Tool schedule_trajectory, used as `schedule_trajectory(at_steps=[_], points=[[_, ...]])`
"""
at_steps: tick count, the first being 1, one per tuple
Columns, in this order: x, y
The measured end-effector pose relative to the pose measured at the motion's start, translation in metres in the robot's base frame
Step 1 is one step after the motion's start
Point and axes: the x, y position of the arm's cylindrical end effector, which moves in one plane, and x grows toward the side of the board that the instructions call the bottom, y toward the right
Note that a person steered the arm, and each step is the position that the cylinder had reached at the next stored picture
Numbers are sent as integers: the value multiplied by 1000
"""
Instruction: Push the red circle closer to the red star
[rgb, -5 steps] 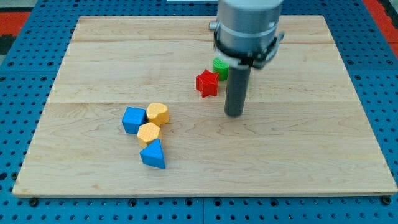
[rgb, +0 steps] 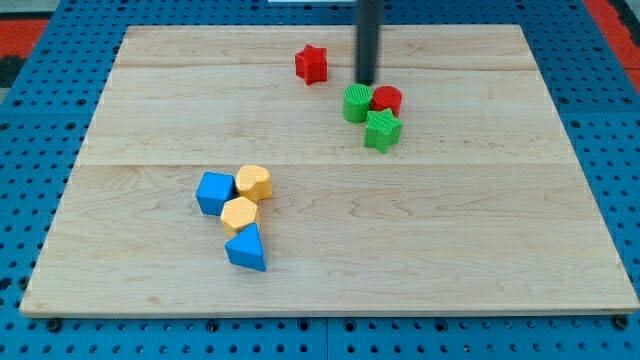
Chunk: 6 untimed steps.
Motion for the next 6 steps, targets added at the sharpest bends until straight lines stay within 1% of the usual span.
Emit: schedule_trajectory(at_steps=[1,2,3,4,5,6], points=[[11,79],[67,42],[75,-4],[57,-28],[17,-31],[16,-61]])
